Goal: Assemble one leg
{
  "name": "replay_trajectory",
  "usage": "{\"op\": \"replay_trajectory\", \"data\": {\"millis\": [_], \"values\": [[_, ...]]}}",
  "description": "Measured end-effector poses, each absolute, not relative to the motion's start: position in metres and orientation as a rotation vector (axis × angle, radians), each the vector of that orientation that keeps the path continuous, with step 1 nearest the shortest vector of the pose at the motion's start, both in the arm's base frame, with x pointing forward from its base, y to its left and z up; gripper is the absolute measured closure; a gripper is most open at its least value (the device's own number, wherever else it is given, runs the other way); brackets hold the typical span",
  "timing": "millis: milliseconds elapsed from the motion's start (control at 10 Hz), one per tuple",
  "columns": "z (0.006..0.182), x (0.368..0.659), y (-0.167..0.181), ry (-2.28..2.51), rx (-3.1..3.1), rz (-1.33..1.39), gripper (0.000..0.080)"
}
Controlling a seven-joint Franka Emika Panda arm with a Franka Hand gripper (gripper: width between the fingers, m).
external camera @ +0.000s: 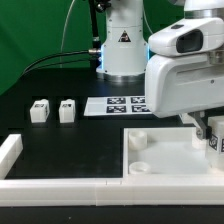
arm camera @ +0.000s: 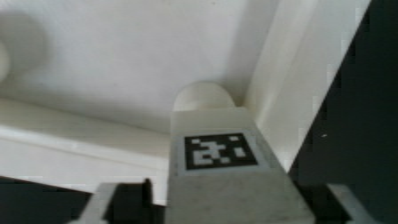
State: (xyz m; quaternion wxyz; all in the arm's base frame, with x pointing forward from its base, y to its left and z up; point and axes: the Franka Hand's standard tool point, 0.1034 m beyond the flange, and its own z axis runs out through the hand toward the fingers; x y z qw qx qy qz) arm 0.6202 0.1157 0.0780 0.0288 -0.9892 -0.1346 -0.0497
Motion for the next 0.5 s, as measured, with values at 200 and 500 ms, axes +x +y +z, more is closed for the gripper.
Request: {"op": "replay_trajectory", "data": {"millis": [200,500], "values": [[0.078,0.6202,0.1157,-0.415,-3.052,-0.153,0.051],[0.0774,0.6216,0.1156,-0.294,-3.061,-0.152,0.051]]}}
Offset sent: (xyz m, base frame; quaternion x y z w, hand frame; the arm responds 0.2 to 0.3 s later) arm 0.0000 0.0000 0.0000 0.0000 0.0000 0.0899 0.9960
